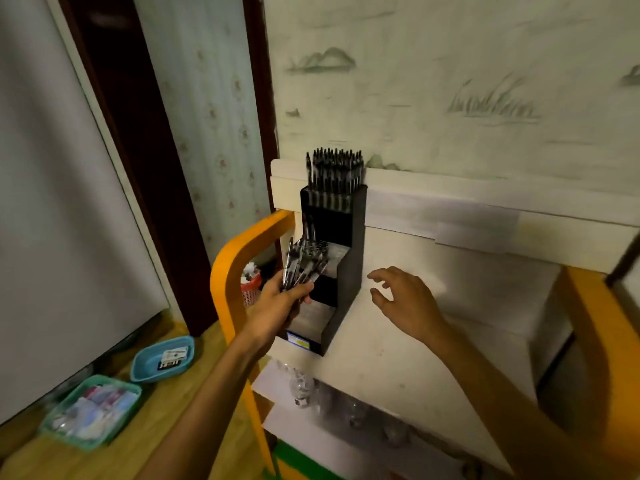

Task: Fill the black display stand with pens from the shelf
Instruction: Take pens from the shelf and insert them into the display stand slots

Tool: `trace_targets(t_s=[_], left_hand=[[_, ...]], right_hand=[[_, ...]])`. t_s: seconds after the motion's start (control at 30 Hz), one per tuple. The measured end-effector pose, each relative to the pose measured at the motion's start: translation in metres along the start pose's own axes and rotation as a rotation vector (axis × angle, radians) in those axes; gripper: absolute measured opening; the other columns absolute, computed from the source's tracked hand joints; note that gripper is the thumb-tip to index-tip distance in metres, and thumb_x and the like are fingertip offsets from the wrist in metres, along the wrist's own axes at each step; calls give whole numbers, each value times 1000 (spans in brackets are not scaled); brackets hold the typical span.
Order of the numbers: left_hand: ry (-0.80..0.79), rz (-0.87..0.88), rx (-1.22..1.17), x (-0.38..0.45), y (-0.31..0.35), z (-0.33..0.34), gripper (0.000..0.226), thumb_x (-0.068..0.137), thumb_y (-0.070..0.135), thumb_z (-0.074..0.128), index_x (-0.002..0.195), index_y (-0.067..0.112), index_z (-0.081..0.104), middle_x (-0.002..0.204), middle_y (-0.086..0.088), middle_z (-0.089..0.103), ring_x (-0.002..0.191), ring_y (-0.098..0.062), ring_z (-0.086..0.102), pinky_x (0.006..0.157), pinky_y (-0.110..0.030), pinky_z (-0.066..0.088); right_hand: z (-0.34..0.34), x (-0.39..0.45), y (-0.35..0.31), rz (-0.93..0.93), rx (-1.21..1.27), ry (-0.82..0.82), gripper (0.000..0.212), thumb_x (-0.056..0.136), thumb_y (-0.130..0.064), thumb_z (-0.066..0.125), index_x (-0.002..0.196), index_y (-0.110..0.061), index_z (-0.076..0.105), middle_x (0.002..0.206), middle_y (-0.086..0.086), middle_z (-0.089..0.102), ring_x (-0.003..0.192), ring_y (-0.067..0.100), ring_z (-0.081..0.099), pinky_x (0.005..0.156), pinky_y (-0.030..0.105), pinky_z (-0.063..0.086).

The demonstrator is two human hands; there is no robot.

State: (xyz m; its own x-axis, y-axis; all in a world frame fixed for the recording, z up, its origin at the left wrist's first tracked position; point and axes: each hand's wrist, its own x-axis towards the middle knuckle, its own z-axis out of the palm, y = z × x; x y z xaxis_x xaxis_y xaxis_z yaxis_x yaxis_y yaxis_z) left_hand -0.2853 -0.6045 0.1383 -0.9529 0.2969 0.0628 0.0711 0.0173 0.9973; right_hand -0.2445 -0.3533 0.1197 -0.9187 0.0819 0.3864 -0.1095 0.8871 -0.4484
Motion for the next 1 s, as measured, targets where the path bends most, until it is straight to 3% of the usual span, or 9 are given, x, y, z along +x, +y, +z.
trace_targets(t_s=[0.13,0.27,0.43,0.53,0.6,0.7,0.87,1.0], left_hand=[[-39,-24,12,34,-5,-33,7,95,16,62,94,12,57,54,9,55,42,-1,47,41,-12,35],[-34,-42,41,56,-13,-49,8,96,17,60,95,10,57,49,11,51,40,-3,42,45,-21,31],[-134,-21,-18,91,-25,-61,12,101,17,55,99,5,54,58,8,54,44,-8,35,41,-22,28],[-169,-39,-39,114,-30,-65,13,100,19,57,105,7,56,69,3,60,47,-8,37,42,-23,28],[-227,-25,-38,129,-31,-67,18,100,18,57,109,3,56,66,6,62,45,-8,38,42,-22,29],[-315,10,-67,148,-28,-70,17,100,15,56,111,2,57,70,1,66,41,-7,39,39,-18,30],[-405,17,-83,176,-27,-74,20,99,18,58,116,8,57,83,-10,66,44,-7,42,41,-18,33],[-450,11,-82,192,-28,-71,19,99,21,58,114,10,59,84,-8,68,46,-7,45,43,-19,34]], right_hand=[[26,28,-15,20,-25,11,28,95,-29,62,122,-23,65,119,-3,67,101,16,65,85,23,50],[38,39,-19,31,-71,9,25,95,-28,61,118,-24,67,116,-3,67,97,14,64,82,22,46],[52,56,-25,65,-122,35,23,95,-26,61,117,-23,67,115,-4,66,98,15,64,87,28,51],[58,65,-31,46,-134,84,17,93,-19,63,109,-19,71,108,0,68,91,18,65,81,33,54],[62,73,-36,41,-165,95,15,92,-16,65,105,-15,72,104,2,68,87,20,66,76,36,55],[67,88,-48,114,-113,145,20,93,-19,65,112,-14,71,107,3,67,91,20,65,79,38,55],[71,116,-74,152,-80,161,24,94,-21,62,117,-21,69,107,-1,66,91,15,63,81,32,54],[75,138,-91,211,47,200,19,94,-28,64,111,-23,72,102,-5,69,87,4,62,78,17,49]])
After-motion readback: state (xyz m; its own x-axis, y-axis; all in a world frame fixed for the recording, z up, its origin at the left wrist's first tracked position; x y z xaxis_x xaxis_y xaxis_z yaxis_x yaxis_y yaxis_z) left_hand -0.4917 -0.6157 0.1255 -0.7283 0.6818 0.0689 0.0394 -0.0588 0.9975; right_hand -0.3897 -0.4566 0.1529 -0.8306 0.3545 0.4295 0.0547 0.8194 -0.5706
